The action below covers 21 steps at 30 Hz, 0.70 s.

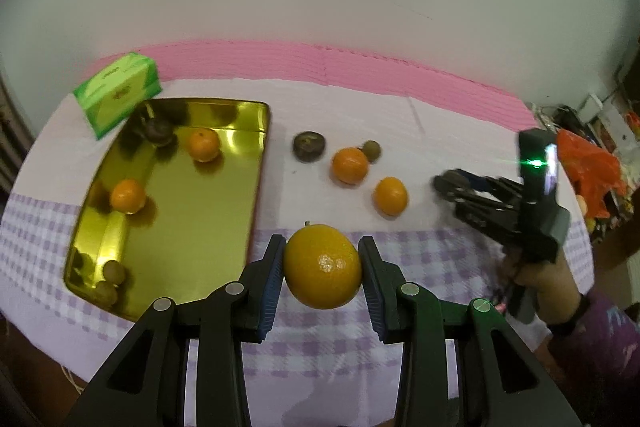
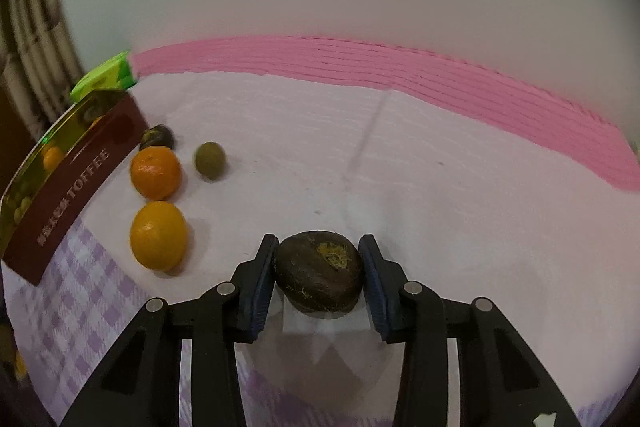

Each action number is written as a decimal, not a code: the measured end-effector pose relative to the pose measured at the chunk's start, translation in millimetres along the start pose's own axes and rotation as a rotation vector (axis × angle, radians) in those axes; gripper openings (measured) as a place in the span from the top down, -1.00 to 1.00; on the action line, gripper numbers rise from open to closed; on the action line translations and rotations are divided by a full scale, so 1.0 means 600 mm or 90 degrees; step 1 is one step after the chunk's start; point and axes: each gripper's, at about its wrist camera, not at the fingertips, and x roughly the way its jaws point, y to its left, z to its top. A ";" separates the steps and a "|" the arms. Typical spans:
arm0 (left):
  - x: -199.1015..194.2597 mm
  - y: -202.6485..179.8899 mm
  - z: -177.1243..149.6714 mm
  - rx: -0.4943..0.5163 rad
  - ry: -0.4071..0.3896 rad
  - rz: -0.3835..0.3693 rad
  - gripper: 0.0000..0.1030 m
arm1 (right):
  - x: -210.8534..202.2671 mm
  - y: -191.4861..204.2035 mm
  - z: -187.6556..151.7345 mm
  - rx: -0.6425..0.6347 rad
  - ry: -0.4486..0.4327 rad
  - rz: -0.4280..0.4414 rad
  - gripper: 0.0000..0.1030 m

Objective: Organize fruits
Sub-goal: 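Carry the orange into the tin with the left gripper and release while the right holds the passion fruit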

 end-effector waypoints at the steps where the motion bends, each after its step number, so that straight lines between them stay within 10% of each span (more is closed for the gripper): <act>1: -0.001 0.002 0.000 -0.001 -0.003 0.006 0.26 | -0.001 -0.006 -0.001 0.012 -0.001 -0.010 0.26; 21: 0.006 0.081 0.002 -0.024 -0.025 0.121 0.26 | 0.016 0.000 0.001 0.012 0.015 -0.038 0.25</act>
